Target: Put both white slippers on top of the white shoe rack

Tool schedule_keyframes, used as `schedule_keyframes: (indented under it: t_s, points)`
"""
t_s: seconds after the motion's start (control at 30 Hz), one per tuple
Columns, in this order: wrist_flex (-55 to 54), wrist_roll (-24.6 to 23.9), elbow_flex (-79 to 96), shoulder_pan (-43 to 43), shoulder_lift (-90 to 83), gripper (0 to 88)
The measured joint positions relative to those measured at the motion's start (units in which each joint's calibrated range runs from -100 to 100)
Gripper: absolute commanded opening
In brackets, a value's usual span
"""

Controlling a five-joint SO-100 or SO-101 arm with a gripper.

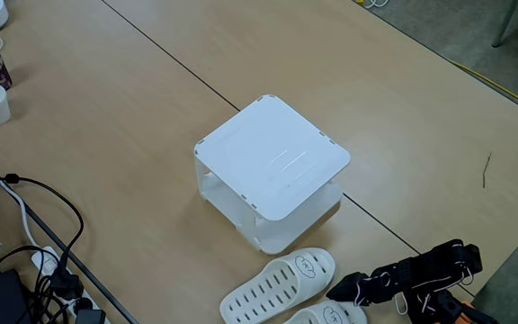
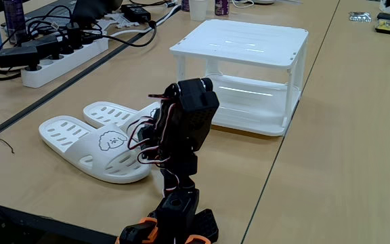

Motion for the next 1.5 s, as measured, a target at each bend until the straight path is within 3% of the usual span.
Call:
schedule_keyframes:
  t_s: [0.27, 0.47, 0.73, 0.87, 1.27, 1.5]
  points:
    - [0.09, 0.00, -0.36, -4.42, -5.36, 1.4]
    - [0.09, 0.00, 2.52, -1.50, -12.62, 8.4]
    - [3.35, 0.00, 3.95, -1.27, -17.48, 8.5]
    - [11.67, 0.00, 0.72, -3.37, -18.64, 8.6]
    - [50.13, 0.00, -17.79, -8.91, -19.55, 9.1]
    - [55.11, 0.00, -18.69, -10.04, -23.18, 9.9]
